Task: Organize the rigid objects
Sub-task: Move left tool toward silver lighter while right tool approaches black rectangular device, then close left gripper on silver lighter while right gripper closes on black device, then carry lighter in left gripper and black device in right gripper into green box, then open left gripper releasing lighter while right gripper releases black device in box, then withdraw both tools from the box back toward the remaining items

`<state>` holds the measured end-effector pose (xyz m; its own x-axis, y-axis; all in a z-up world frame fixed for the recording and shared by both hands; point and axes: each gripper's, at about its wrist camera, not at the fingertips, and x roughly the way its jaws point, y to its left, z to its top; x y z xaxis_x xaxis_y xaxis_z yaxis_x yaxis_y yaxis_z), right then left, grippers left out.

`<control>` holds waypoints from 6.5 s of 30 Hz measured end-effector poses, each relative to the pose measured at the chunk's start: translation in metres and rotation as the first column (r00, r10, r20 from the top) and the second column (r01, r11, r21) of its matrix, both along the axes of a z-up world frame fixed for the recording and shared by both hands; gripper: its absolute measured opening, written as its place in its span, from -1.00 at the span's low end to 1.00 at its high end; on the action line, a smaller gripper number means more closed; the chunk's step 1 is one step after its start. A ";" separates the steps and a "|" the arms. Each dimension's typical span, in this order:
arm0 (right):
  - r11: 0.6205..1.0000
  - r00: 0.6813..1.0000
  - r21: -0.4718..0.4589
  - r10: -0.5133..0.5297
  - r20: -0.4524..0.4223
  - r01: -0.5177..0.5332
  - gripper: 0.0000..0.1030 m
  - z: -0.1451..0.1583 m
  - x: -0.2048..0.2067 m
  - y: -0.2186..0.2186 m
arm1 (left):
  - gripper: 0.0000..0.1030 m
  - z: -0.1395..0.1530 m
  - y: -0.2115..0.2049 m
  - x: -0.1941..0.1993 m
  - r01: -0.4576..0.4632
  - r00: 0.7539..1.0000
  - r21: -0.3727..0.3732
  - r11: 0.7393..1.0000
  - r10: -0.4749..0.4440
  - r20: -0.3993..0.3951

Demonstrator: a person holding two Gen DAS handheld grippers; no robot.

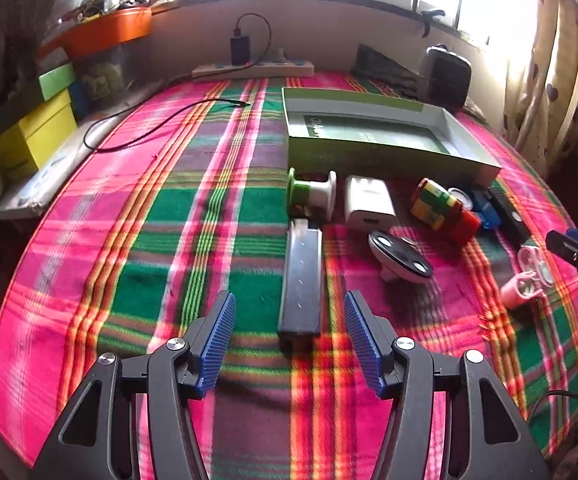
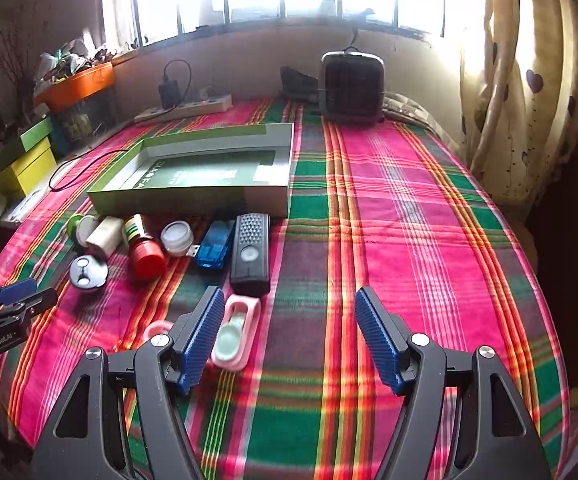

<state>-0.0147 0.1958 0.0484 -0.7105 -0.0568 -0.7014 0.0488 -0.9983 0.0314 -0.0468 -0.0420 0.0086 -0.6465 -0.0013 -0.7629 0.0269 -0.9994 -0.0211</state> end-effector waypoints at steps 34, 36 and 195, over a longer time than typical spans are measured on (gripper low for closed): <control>0.991 0.983 0.032 0.124 0.135 -0.129 -0.10 -0.022 -0.065 -0.013 | -0.06 -0.004 -0.015 -0.031 -0.035 0.999 -0.017 0.999 0.035 0.007; 0.991 0.983 0.034 0.121 0.137 -0.127 -0.19 -0.023 -0.066 -0.012 | -0.13 -0.004 -0.016 -0.030 -0.040 0.999 -0.017 0.999 0.040 0.006; 0.992 0.991 -0.038 0.122 0.049 -0.120 -0.30 0.013 -0.146 -0.044 | -0.29 0.040 0.024 -0.136 0.082 0.995 0.005 0.997 -0.082 -0.051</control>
<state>-0.1604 0.1515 0.0613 -0.6605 -0.1654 -0.7324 0.1669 -0.9834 0.0715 -0.1825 -0.0184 0.0488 -0.6818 0.0584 -0.7292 -0.0565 -0.9980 -0.0270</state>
